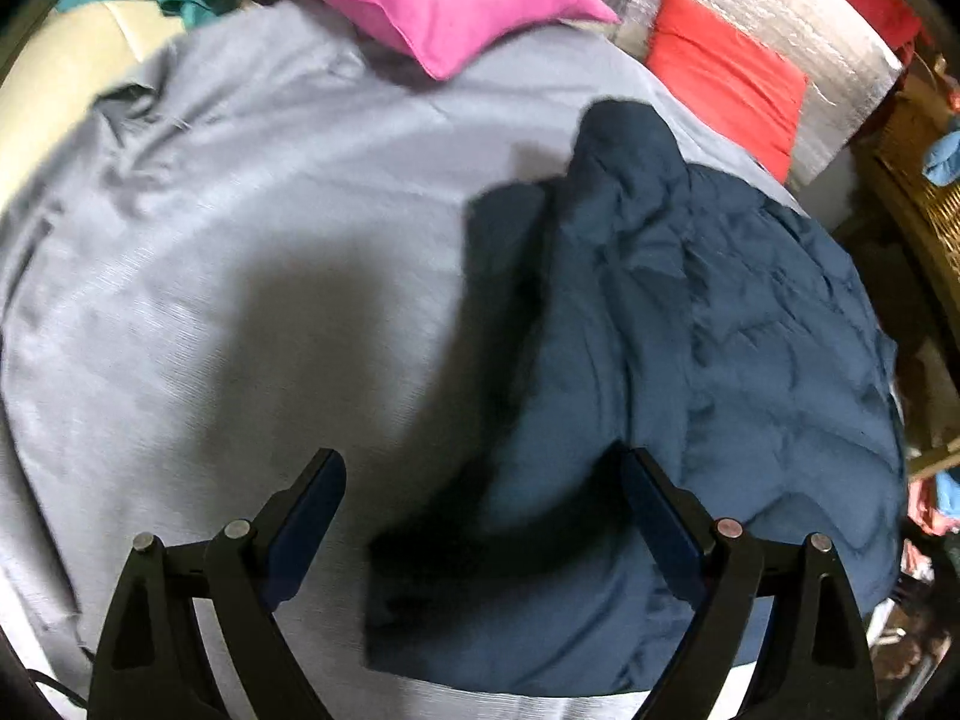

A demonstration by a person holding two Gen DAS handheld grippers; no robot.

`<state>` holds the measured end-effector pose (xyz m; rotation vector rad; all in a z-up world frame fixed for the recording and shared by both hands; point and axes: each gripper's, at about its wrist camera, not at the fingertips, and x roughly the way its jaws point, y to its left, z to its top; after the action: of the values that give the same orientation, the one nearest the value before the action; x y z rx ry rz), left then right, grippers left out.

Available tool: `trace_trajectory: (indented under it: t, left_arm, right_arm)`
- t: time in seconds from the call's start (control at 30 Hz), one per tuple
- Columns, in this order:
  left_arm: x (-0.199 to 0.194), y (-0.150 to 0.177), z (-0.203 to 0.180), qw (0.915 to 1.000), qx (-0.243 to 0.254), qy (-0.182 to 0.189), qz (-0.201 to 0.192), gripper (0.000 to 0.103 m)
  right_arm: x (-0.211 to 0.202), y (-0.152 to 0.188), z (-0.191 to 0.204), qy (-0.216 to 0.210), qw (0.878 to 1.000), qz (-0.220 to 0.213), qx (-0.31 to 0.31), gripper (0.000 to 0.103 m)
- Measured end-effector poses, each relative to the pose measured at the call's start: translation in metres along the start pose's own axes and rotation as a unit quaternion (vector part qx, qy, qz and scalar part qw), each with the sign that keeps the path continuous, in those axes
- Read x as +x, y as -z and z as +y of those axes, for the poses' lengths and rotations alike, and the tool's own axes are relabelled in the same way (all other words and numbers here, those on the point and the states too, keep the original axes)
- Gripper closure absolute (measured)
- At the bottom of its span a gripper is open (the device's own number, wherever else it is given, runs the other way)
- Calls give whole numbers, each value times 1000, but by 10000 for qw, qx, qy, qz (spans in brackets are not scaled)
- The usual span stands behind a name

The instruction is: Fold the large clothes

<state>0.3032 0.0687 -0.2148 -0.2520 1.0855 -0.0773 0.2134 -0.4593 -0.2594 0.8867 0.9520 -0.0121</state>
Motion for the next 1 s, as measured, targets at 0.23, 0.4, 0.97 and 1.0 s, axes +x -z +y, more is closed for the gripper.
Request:
trace_trajectory:
  t: [0.23,0.4,0.97,1.0]
  left_arm:
    - [-2,9,-11,9997,217,-47,-107,11]
    - [16,8,0,9993,-178,240,242,10]
    - [-50,64,-101,9795,1547,-240,-1271,10]
    - [-35,66,-107,9815,1590,-191,-1048,10]
  right_arm:
    - [-14,12,37,248,9937,-596,-916,62]
    - [11,3,17,397,9983,-177,-401,56]
    - [-4,77,105,301,9752,-956,-1971,49]
    - [14,76,104,386,9793,-642,-1881,52]
